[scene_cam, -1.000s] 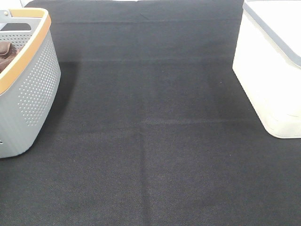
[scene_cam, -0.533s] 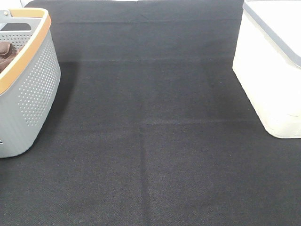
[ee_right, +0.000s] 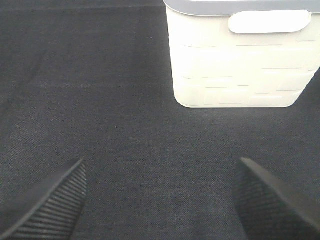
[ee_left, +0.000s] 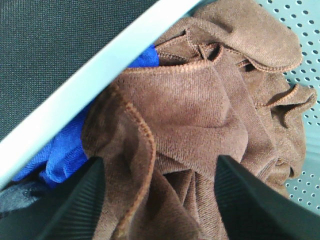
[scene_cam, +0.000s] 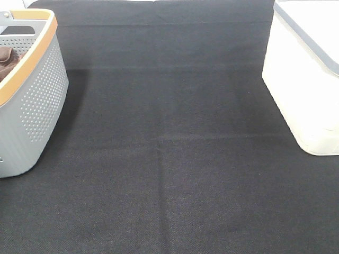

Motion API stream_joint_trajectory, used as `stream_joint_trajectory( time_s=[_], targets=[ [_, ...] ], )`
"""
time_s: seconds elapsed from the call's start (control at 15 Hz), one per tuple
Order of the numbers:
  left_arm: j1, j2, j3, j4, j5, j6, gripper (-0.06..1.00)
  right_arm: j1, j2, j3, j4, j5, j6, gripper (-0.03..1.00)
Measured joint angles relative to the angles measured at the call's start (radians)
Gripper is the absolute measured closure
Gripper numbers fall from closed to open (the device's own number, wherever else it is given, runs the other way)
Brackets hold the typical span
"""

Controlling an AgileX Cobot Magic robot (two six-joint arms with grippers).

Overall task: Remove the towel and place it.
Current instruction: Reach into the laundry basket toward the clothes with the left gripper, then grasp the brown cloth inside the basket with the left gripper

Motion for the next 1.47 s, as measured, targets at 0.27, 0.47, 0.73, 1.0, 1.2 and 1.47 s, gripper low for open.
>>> stream_joint_trajectory(
  time_s=[0.27,0.47,0.73,1.0,1.2,1.47],
  targets=[
    [0.000,0.000,0.000,0.000,-0.011,0.000,0.35,0.000,0.000,0.000,0.000,0.000,0.000,0.21],
    [0.000,0.000,0.000,0.000,0.005,0.019,0.35,0.000,0.000,0.000,0.000,0.000,0.000,0.21],
    [-0.003,0.000,0.000,-0.003,0.044,0.022,0.31,0.000,0.000,0.000,0.000,0.000,0.000,0.21],
    [-0.003,0.000,0.000,-0.003,0.039,0.022,0.31,0.000,0.000,0.000,0.000,0.000,0.000,0.21],
    [-0.003,0.016,0.000,-0.038,0.032,0.022,0.31,0.000,0.000,0.000,0.000,0.000,0.000,0.21],
    [-0.003,0.039,0.000,-0.075,-0.017,0.023,0.33,0.000,0.000,0.000,0.000,0.000,0.000,0.21]
  ],
)
